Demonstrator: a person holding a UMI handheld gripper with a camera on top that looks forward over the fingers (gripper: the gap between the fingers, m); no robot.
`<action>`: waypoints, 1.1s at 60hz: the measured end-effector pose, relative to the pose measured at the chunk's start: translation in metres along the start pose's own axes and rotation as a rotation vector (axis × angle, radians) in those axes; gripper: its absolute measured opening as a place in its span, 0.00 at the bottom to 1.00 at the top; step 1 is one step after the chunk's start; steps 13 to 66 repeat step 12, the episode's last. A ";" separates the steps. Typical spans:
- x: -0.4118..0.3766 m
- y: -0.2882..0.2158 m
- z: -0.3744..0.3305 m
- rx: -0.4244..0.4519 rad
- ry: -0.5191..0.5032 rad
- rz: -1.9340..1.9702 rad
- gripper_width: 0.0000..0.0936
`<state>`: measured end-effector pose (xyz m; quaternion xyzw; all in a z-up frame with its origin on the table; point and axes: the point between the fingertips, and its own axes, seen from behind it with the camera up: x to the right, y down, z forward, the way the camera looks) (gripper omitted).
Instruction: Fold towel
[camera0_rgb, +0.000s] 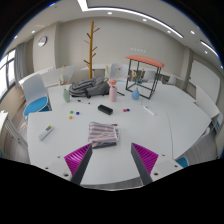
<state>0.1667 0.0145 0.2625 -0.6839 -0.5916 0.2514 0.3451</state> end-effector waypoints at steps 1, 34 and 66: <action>-0.002 0.000 0.001 0.000 -0.006 -0.003 0.91; 0.000 -0.016 0.007 0.047 -0.004 -0.039 0.91; 0.000 -0.016 0.007 0.047 -0.004 -0.039 0.91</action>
